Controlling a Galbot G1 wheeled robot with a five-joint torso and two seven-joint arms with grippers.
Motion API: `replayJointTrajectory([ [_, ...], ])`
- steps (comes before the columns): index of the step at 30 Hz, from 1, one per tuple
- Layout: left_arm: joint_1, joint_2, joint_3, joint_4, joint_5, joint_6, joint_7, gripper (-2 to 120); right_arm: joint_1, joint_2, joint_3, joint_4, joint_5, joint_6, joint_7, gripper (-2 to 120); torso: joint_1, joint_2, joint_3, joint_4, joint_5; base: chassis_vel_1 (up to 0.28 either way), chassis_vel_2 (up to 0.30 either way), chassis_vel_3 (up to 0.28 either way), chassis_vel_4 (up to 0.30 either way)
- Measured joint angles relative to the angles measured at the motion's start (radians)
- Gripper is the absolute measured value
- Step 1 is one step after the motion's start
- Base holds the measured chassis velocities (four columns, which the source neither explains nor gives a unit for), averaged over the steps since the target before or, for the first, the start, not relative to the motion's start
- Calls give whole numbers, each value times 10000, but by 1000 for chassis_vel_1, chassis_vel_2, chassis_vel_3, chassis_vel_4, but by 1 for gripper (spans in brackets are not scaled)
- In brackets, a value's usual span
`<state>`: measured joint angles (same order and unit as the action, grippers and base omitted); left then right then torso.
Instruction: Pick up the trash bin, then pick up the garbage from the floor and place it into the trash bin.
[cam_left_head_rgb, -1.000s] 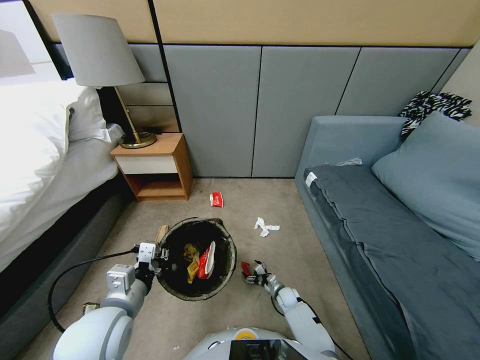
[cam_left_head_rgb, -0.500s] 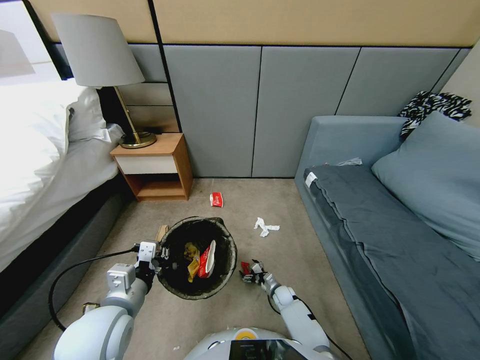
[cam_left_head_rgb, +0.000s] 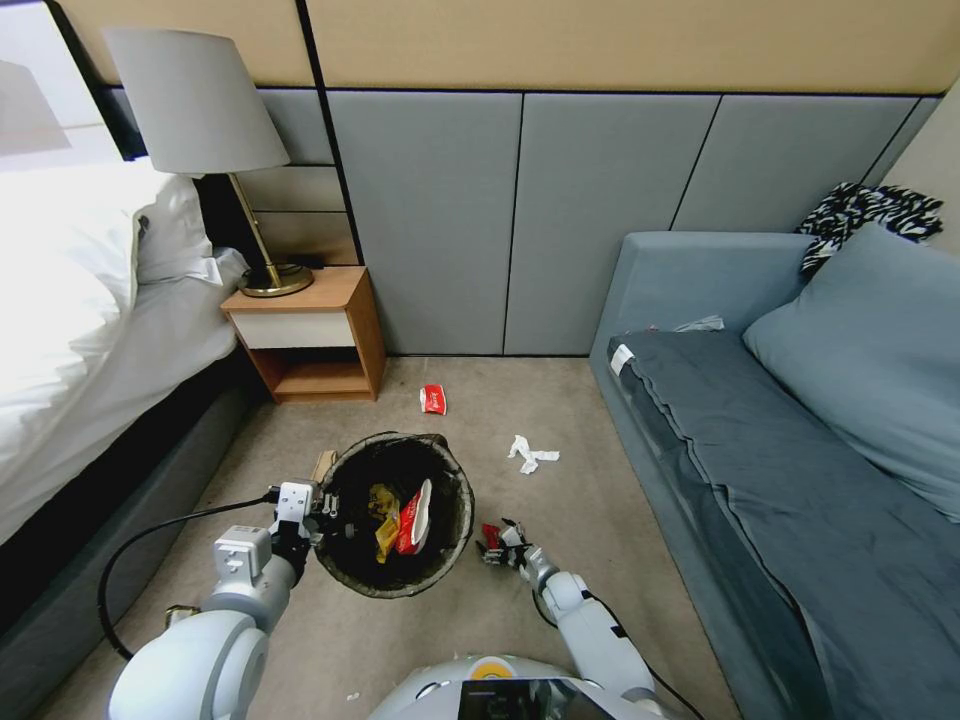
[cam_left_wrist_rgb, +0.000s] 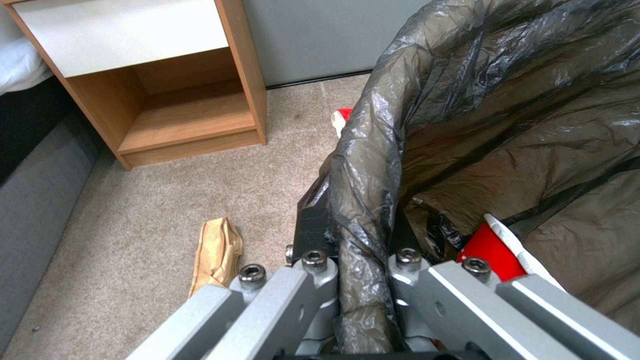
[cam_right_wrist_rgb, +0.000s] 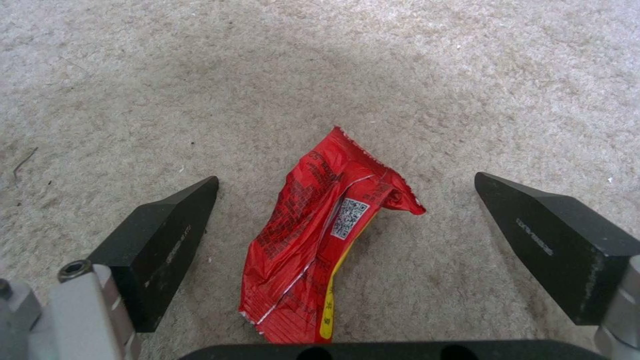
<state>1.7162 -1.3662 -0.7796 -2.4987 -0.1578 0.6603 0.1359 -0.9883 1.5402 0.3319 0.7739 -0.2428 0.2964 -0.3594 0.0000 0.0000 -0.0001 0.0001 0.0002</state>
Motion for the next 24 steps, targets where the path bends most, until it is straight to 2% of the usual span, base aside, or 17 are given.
replayJointTrajectory([
  [7,16,7,7,-4,0,5,0,1,-30,-13,-33,2,-15,-45,-93,86,0,1,0,1,-8,0,0,0,0],
  [9,24,1,16,-5,3,9,-1,1,-51,-24,-38,41,-18,-79,-119,78,0,2,0,3,-6,0,0,0,0],
  [16,23,-3,38,-8,21,13,-6,1,-67,-40,-44,63,-30,-103,-158,65,0,3,1,5,-3,0,0,0,0],
  [17,24,0,45,-10,29,17,-8,1,-80,-50,-44,85,-51,-107,-166,58,-1,3,0,5,0,0,0,0,0],
  [22,18,-5,58,-12,38,21,-9,1,-126,-77,-39,176,-71,-157,-165,49,0,2,1,4,5,0,0,0,0],
  [24,16,-11,70,-13,49,21,-10,1,-160,-97,-40,224,-77,-160,-167,41,1,3,1,6,4,0,0,0,0],
])
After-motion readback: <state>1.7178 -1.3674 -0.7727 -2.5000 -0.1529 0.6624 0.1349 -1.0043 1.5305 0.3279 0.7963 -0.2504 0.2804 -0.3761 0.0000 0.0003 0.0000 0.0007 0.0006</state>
